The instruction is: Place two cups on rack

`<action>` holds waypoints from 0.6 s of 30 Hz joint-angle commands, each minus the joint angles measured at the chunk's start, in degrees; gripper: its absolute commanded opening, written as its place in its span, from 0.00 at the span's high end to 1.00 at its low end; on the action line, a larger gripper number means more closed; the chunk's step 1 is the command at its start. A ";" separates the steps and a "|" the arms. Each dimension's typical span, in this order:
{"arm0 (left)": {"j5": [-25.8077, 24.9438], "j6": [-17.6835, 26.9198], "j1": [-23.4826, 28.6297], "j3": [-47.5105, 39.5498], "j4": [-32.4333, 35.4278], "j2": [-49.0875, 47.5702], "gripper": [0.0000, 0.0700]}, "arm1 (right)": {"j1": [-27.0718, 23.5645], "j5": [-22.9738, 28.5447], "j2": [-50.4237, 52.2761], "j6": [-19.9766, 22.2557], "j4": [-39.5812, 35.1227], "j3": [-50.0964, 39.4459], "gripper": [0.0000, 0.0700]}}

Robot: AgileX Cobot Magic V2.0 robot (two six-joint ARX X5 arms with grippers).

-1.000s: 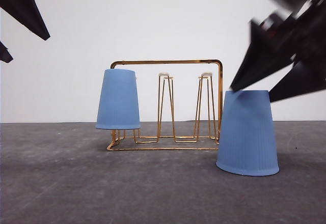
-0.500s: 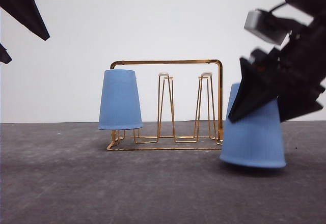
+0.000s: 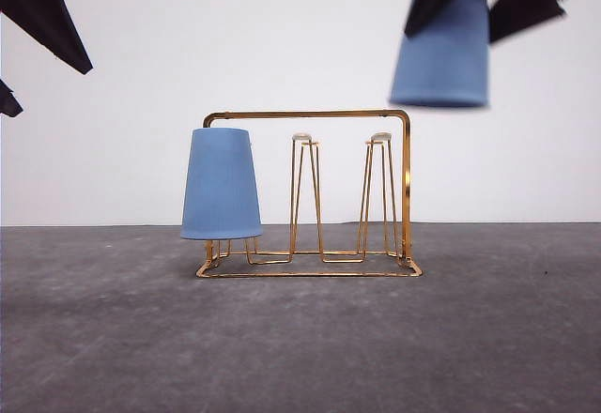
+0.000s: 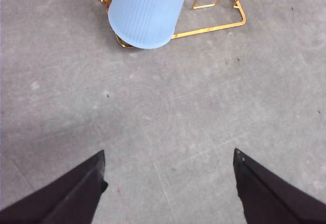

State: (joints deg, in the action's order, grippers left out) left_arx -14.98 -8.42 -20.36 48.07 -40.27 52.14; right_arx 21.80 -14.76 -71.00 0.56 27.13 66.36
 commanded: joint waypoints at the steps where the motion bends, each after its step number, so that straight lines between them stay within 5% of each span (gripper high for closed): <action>1: -0.07 -0.07 -0.07 0.55 1.04 0.44 0.34 | 0.60 0.26 -1.38 -0.59 -2.29 1.07 0.42; 18: -0.07 -0.29 -0.07 0.55 2.24 0.44 0.34 | 1.45 1.26 -21.49 0.08 -11.21 1.08 0.41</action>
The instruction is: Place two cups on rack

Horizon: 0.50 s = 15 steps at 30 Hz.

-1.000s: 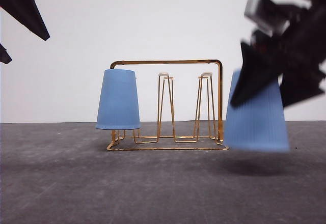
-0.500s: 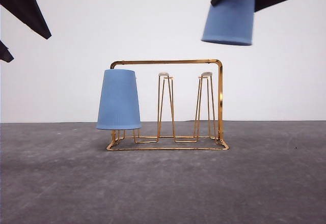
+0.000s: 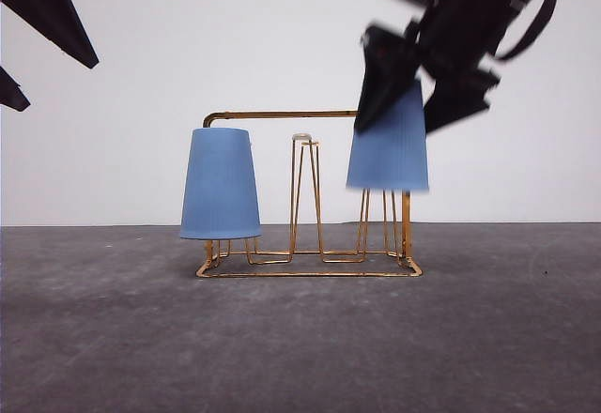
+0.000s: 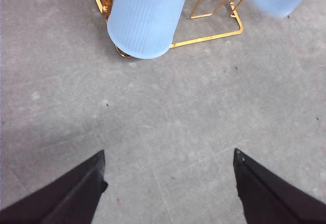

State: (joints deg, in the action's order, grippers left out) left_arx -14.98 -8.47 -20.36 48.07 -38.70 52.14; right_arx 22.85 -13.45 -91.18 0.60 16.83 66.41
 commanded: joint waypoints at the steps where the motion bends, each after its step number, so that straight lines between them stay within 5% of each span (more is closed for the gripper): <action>1: -0.07 -0.24 -0.07 0.55 0.73 0.44 0.34 | 0.39 -0.14 -2.46 0.02 -0.95 1.03 0.39; 6: -0.07 -1.43 -0.07 0.55 0.63 0.44 0.34 | 0.37 -0.15 -5.45 -0.18 0.71 1.06 0.04; 10: -0.07 -1.75 -0.07 0.55 0.57 0.44 0.34 | 0.22 0.01 -4.17 -0.83 5.02 2.87 0.02; 15: -0.06 -3.17 -0.03 0.57 0.59 0.44 0.34 | -0.26 0.01 -0.74 -2.23 21.68 10.29 0.02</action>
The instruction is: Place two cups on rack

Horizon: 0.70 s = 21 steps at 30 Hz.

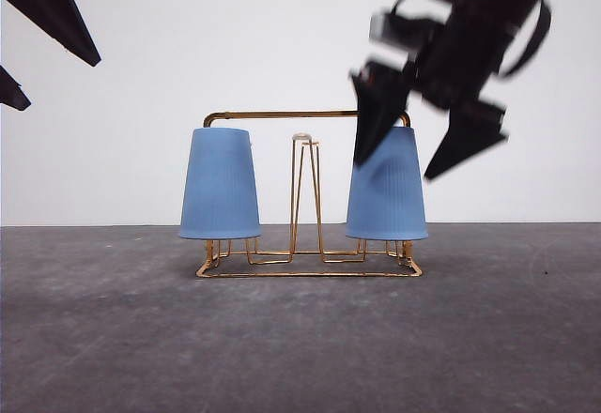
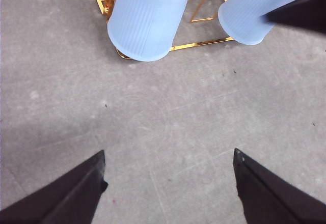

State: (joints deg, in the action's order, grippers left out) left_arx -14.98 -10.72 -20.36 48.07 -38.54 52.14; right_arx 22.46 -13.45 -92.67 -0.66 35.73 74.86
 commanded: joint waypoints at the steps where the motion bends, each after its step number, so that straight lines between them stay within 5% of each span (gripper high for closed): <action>1: -0.05 -0.90 0.03 0.57 0.42 0.44 0.34 | 0.13 -0.01 1.53 -0.82 5.44 2.78 0.03; 8: 2.66 -1.36 1.73 -0.22 -0.77 -0.12 0.34 | -0.32 -0.11 9.83 0.12 12.77 -0.78 0.14; 16: 2.60 -2.29 3.43 -9.97 4.40 -7.73 0.34 | -0.94 -4.52 29.06 -1.14 -9.69 -26.47 0.14; 21: 2.45 -5.16 3.45 -19.12 9.49 -15.51 0.34 | -0.83 -4.77 38.51 -6.34 -19.23 -40.64 0.14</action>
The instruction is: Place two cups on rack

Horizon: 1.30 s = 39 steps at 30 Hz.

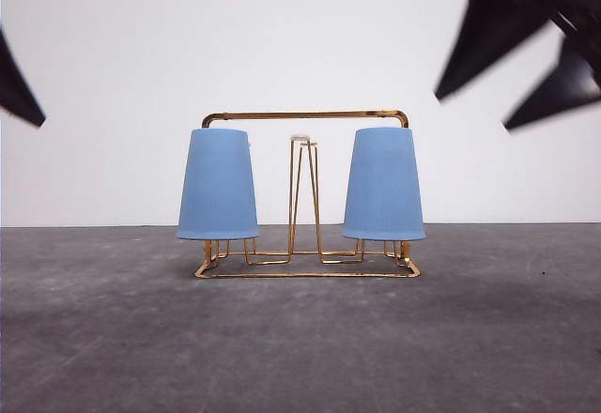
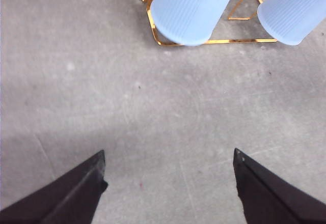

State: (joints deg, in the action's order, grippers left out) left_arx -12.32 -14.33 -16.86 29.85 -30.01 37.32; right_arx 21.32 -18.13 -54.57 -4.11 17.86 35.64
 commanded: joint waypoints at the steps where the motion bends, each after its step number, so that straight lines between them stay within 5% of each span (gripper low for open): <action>1: -0.22 -1.81 -0.04 -2.37 1.39 -2.15 0.34 | 0.31 -0.05 1.91 -3.80 -2.75 -3.70 0.14; 10: -1.65 -3.24 -0.04 -5.16 1.94 -8.37 0.33 | 0.31 1.05 4.87 -5.78 -6.90 -10.66 0.14; 11: -1.77 -3.16 -0.05 -5.16 2.11 -8.56 0.36 | 0.31 1.02 4.88 -5.78 -6.94 -10.66 0.20; 12: -1.77 -3.04 -0.07 -5.16 2.29 -8.68 0.45 | 0.30 1.03 4.88 -5.78 -6.96 -10.66 0.31; 13: -1.77 -2.79 -0.07 -5.16 2.48 -8.69 0.75 | 0.29 1.19 4.88 -5.77 -7.08 -10.66 0.61; 15: -1.74 -2.74 -0.07 -5.16 3.25 -8.67 0.95 | 0.30 1.31 4.88 -5.59 -7.19 -10.66 0.99; 34: -1.62 -2.82 -0.07 -5.16 5.62 -9.10 1.00 | 0.28 1.66 4.88 -5.70 -12.20 -10.66 0.95; 39: -1.13 3.26 0.86 -7.73 7.41 -17.47 1.00 | 0.28 1.66 4.88 -5.70 -13.63 -10.66 0.95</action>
State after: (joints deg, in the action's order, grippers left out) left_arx -13.61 -14.49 -16.20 22.87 -23.42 21.40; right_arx 21.32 -16.47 -49.41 -9.43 4.92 24.59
